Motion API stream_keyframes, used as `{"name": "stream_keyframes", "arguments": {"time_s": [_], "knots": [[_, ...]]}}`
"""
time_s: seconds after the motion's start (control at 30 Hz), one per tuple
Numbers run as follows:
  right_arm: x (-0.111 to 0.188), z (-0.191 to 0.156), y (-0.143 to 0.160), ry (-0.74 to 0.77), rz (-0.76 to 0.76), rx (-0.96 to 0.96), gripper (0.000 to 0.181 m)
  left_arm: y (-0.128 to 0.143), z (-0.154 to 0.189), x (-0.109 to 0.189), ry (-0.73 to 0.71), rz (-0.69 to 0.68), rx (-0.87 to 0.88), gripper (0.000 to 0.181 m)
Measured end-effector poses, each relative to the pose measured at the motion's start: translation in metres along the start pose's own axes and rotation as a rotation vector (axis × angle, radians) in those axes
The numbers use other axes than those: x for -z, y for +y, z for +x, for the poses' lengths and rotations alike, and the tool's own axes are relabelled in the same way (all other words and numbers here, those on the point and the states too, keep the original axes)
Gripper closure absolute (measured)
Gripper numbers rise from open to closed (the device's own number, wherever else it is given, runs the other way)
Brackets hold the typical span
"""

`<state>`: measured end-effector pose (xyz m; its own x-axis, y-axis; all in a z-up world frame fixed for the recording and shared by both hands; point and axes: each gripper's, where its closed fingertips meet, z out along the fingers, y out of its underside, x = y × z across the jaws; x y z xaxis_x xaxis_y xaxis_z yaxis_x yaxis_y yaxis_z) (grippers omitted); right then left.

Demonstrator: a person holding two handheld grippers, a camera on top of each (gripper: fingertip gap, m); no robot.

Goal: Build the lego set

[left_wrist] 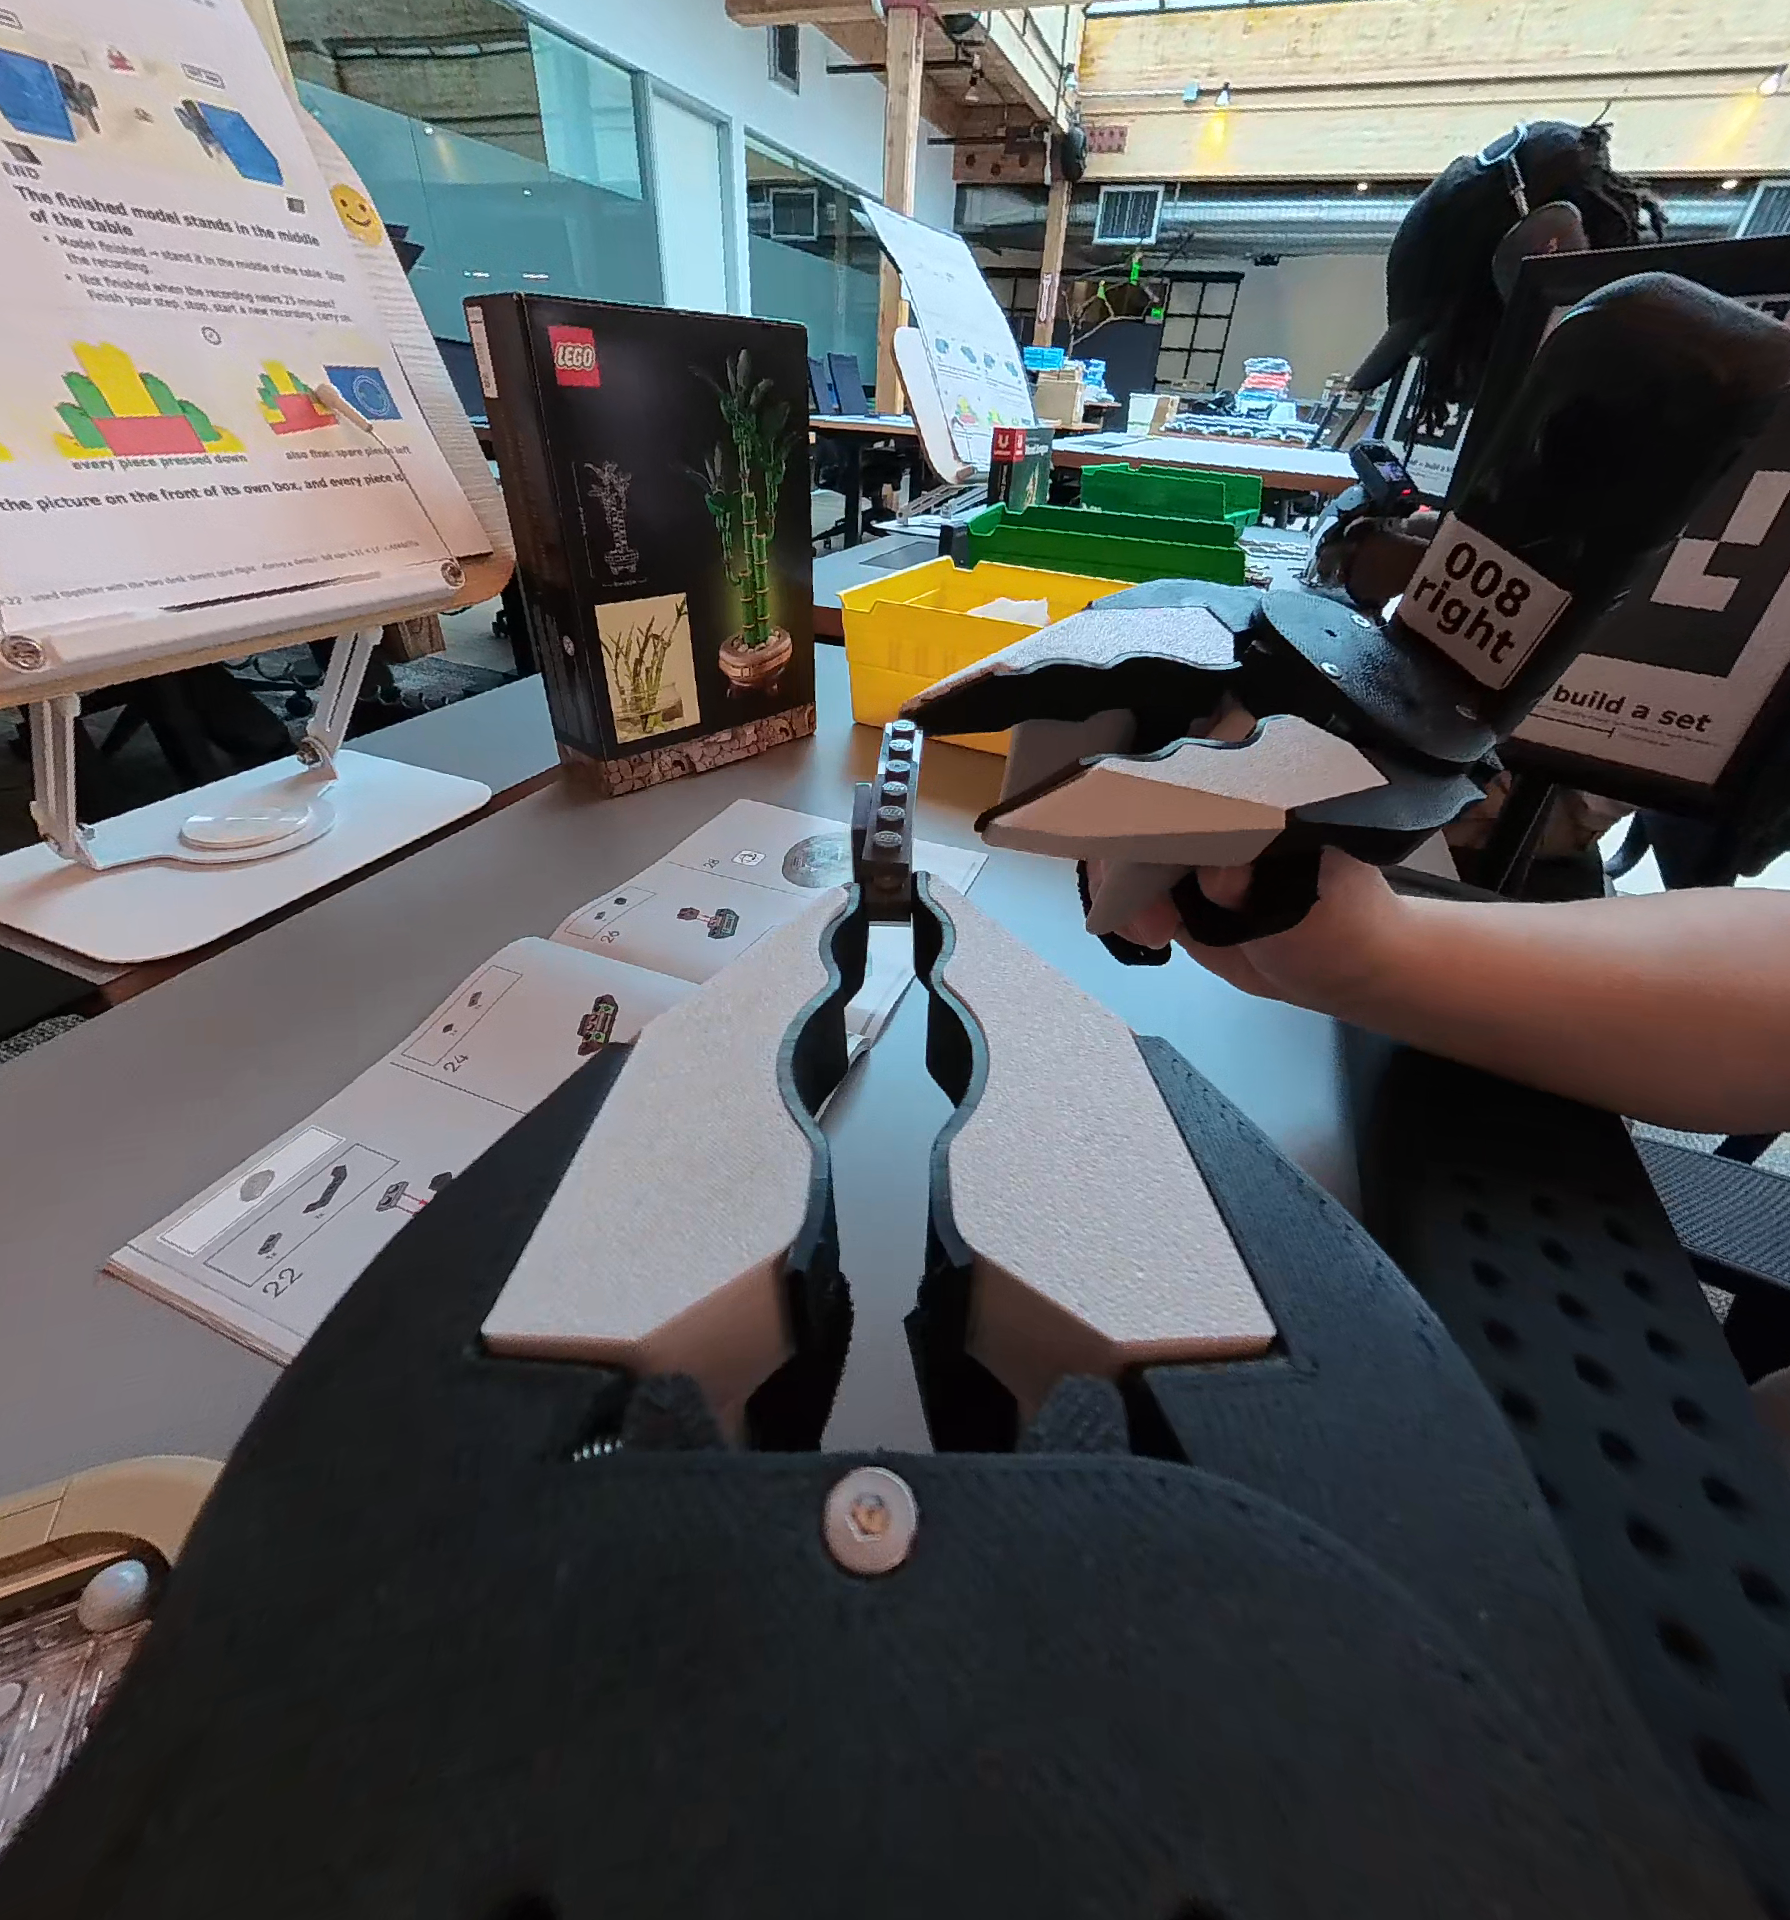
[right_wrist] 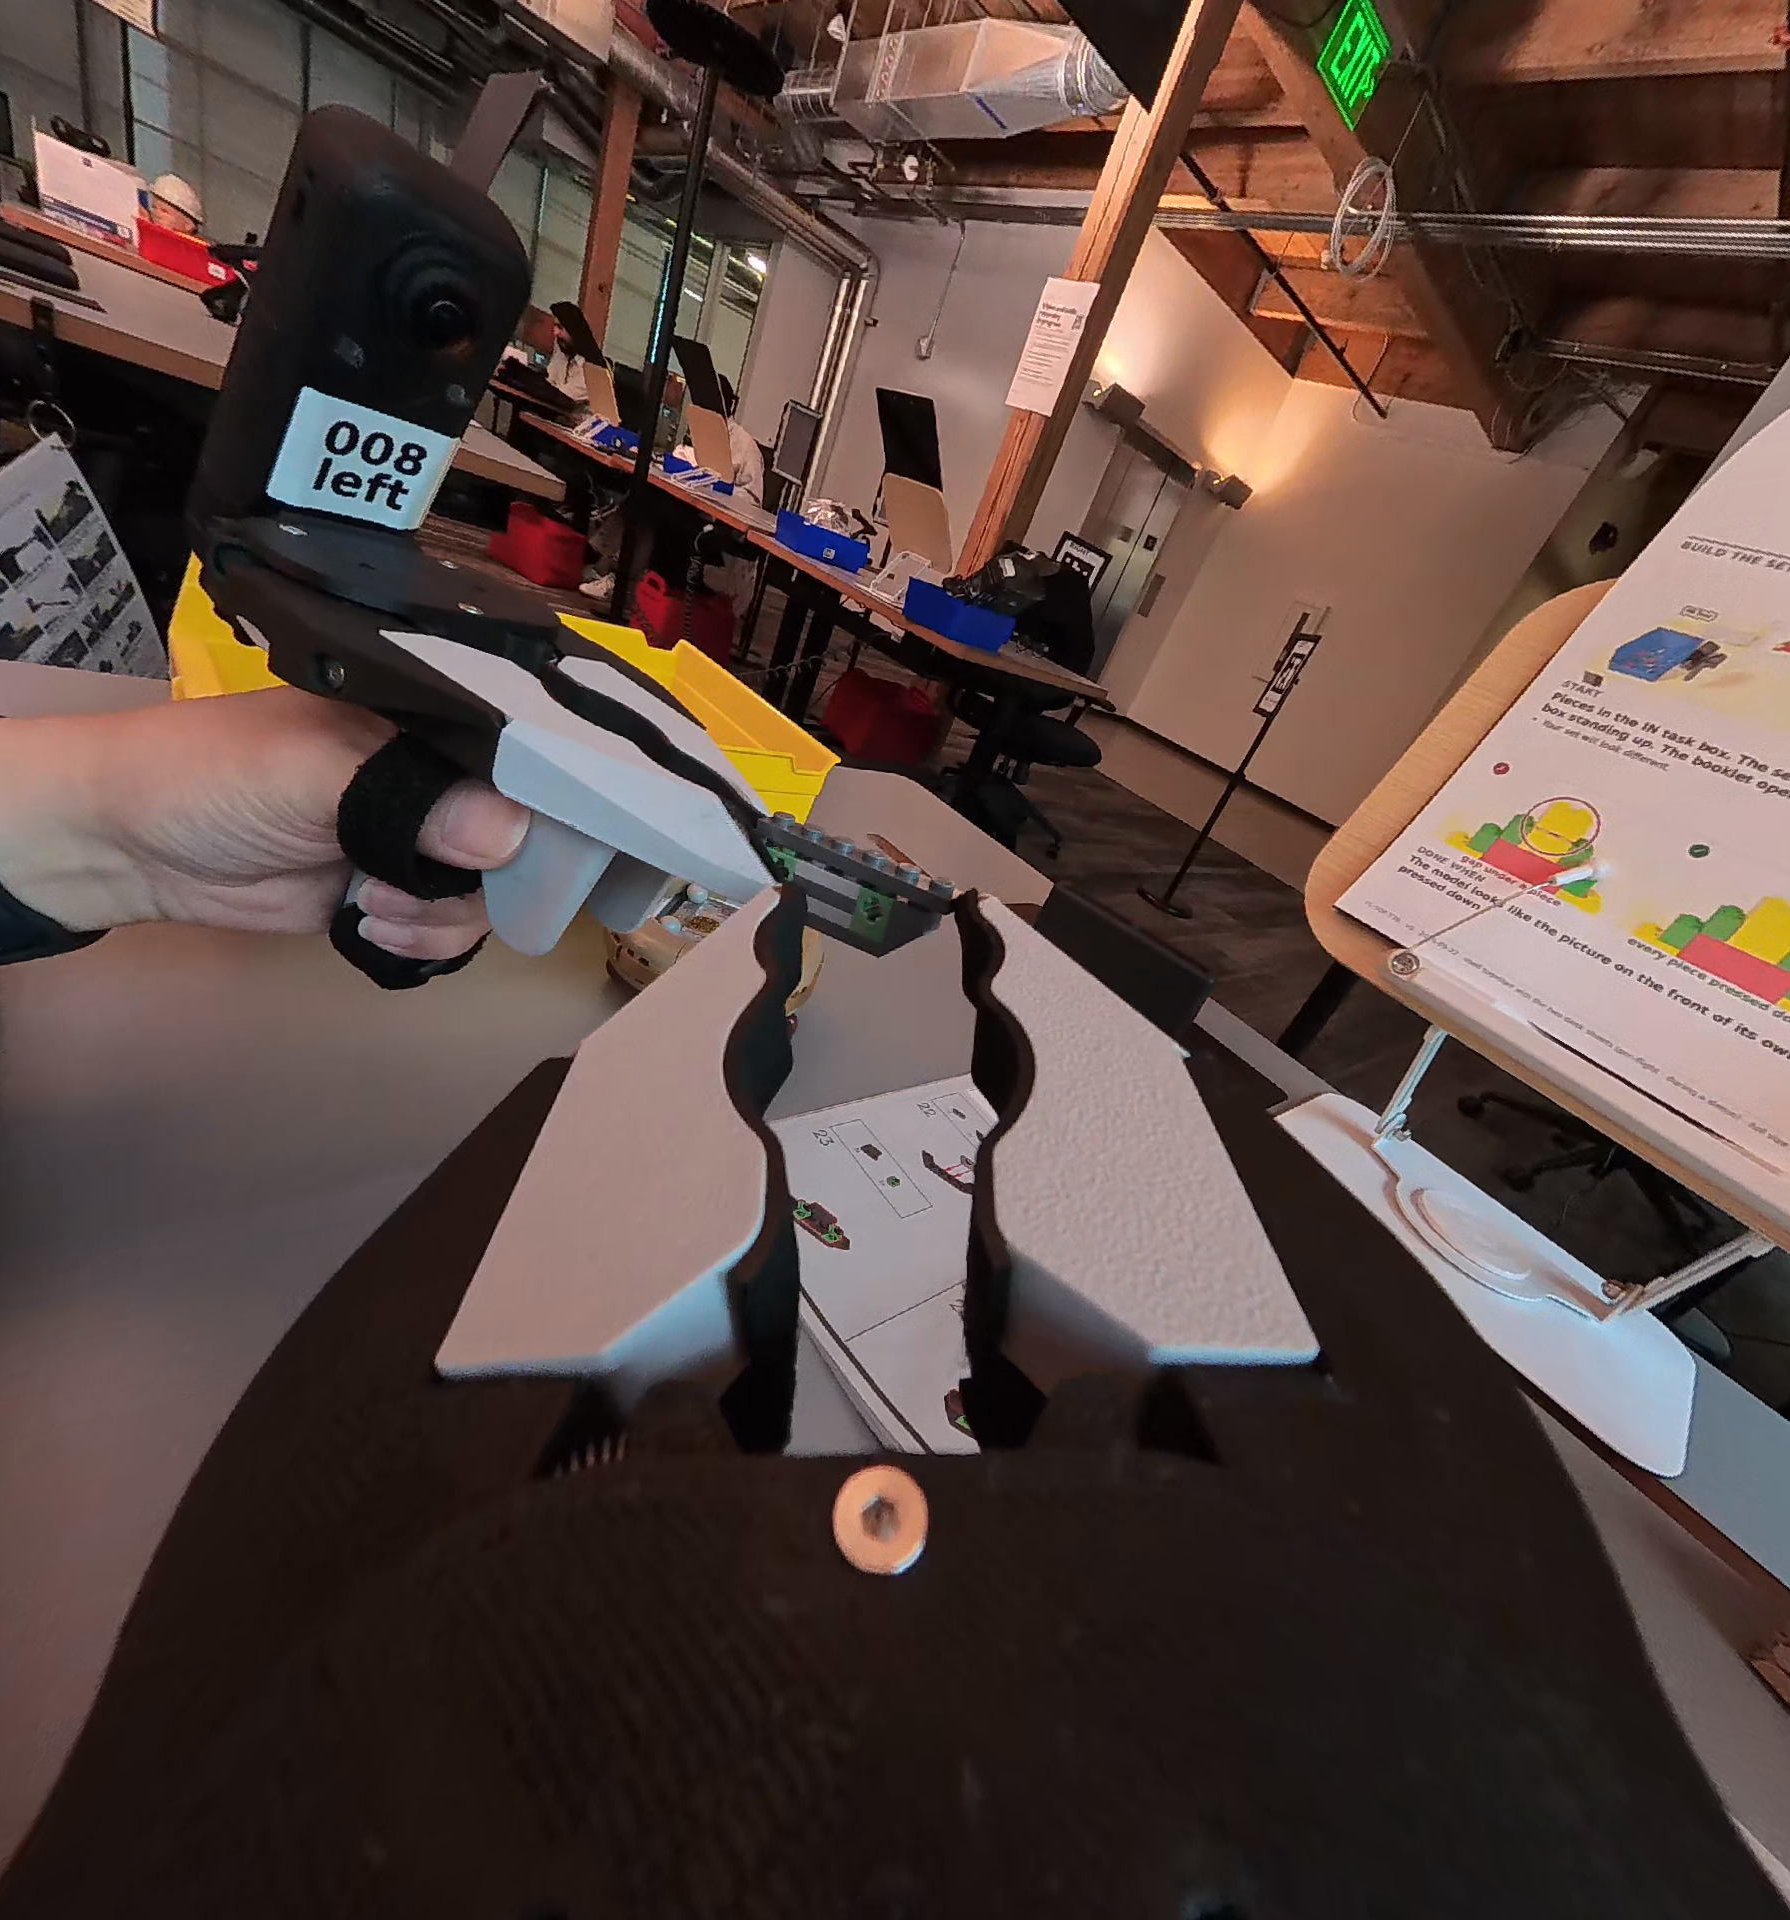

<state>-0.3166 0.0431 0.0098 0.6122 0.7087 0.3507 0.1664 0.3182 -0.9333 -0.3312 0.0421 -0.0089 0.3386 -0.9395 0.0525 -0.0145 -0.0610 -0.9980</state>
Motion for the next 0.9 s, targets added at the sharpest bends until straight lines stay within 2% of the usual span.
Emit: {"name": "stream_keyframes", "arguments": {"time_s": [0.9], "knots": [[-0.0012,-0.004,0.0036,-0.008,-0.015,0.037,0.153,0.0002,0.0019,-0.0002,0.006,-0.004,-0.007,0.176]]}}
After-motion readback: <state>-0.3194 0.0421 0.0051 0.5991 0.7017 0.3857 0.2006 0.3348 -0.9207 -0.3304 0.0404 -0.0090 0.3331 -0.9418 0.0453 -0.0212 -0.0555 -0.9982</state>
